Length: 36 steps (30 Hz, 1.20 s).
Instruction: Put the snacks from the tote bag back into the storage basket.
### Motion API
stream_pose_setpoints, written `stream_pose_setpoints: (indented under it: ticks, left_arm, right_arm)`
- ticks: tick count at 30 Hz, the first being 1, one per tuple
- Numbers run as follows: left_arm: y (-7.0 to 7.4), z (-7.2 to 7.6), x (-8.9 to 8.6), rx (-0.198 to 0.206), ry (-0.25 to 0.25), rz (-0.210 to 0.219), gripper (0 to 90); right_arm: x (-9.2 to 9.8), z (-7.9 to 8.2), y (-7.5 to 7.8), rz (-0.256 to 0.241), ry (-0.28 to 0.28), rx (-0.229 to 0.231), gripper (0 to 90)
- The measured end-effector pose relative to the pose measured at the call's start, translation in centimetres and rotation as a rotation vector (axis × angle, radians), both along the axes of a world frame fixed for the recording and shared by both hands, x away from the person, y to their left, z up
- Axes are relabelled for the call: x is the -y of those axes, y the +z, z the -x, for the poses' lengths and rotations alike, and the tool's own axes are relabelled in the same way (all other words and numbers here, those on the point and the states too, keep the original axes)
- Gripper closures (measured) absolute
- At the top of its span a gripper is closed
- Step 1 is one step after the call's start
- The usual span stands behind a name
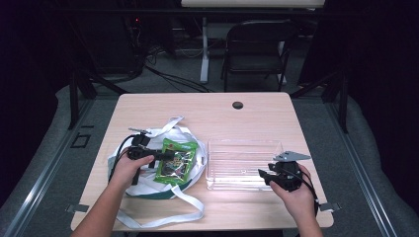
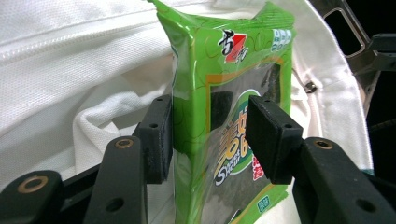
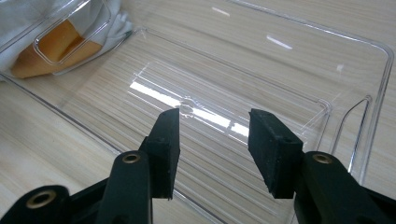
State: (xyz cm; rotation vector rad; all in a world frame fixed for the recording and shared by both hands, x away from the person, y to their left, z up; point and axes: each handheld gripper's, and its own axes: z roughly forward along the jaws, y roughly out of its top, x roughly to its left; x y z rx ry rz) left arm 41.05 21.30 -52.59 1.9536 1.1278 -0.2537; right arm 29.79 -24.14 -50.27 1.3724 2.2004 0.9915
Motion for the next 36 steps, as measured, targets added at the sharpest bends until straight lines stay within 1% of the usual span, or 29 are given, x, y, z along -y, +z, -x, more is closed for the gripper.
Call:
stream_pose_setpoints:
  ticks: [1,5,9,14,22,25,29,31,33,36]
  left_arm:
    - [0.1,0.0,0.0,0.001,-0.004,0.002,53.3]
    - [0.5,0.2,0.0,0.011,-0.013,0.004,54.0]
    - [0.9,0.4,0.1,0.024,-0.026,-0.003,55.2]
    - [1.1,0.5,0.0,0.026,-0.045,-0.005,58.2]
    - [1.4,0.8,-0.1,0.036,-0.052,-0.012,61.2]
    - [1.6,0.9,-0.2,0.04,-0.055,-0.01,62.9]
    - [1.8,1.2,-0.3,0.039,-0.059,-0.003,65.1]
    - [1.8,1.3,-0.5,0.042,-0.062,-0.005,68.1]
    - [1.8,1.4,-0.5,0.039,-0.061,-0.001,68.8]
    - [1.9,1.6,-0.7,0.041,-0.063,-0.001,69.6]
  right_arm:
    - [0.0,0.0,0.0,0.005,-0.001,0.0,54.0]
    - [0.0,0.0,0.0,-0.006,-0.005,0.003,54.0]
    - [-0.1,0.0,0.0,0.004,0.0,0.001,54.0]
    - [-0.1,-0.1,0.0,-0.002,-0.001,0.001,54.0]
    - [-0.1,-0.2,0.0,-0.003,0.007,0.002,53.9]
    - [-0.3,-0.3,0.1,-0.005,0.003,0.004,53.9]
    - [-0.5,-0.4,0.0,-0.004,0.011,0.003,53.8]
    - [-0.5,-0.5,0.1,0.002,0.018,0.002,53.7]
    - [-0.6,-0.6,0.1,-0.008,0.02,0.007,53.8]
    - [-0.8,-0.8,0.1,-0.001,0.026,0.006,53.8]
